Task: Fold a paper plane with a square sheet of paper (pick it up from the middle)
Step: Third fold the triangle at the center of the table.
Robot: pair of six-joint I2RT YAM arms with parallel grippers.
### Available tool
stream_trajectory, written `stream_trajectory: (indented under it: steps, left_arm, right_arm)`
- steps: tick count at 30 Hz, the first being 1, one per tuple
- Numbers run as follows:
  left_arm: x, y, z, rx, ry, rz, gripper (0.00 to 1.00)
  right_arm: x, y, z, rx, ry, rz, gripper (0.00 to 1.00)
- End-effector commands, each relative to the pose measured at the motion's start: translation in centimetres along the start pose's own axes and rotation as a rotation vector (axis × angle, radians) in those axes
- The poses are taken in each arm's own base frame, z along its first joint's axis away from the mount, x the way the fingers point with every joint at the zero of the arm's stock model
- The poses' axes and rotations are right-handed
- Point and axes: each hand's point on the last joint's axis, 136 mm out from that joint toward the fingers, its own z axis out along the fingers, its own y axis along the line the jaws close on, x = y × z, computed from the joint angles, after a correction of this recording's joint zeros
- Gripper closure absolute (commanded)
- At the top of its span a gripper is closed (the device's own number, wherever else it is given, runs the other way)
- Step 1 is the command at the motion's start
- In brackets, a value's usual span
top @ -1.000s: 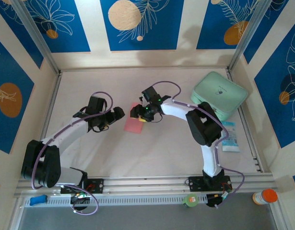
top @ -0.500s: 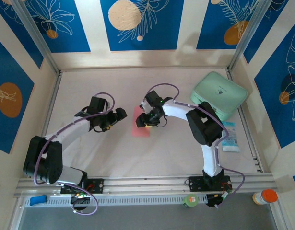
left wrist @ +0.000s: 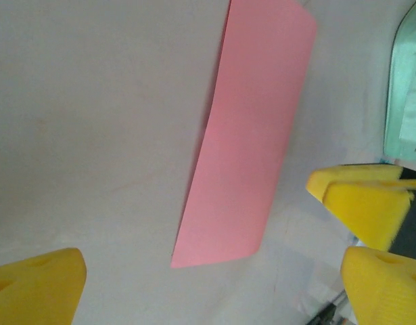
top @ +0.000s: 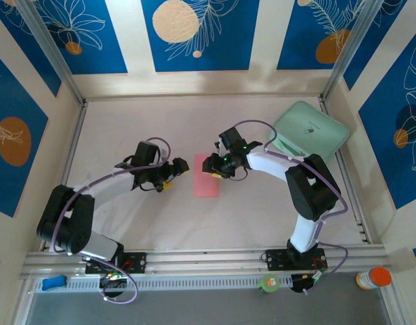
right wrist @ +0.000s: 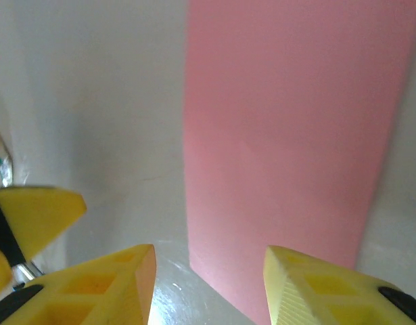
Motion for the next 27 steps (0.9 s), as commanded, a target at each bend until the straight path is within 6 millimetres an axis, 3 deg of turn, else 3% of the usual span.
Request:
stream_trajectory:
  steps: [1,6,15,21,27]
  left_arm:
    - [1.4,-1.0,1.2,0.044,0.055,-0.022,0.06]
    - [2.6,-1.6,2.7,0.055,0.099,-0.009,0.16]
    - [4.1,-1.1,4.4,0.031,0.161,-0.008,0.47]
    - [4.7,-0.2,5.0,-0.015,0.191,0.018,0.58]
    - [5.0,0.5,5.4,-0.064,0.201,0.033,0.61]
  right_arm:
    - [-0.2,-0.2,0.8,-0.003,-0.001,0.143,0.55]
    - [-0.3,-1.1,1.8,0.014,0.037,0.144,0.57]
    - [0.6,-4.2,3.1,0.101,0.082,0.17,0.61]
    - [1.4,-6.2,3.8,0.15,0.111,0.19,0.63]
    - [1.5,-6.8,3.9,0.18,0.112,0.186,0.63]
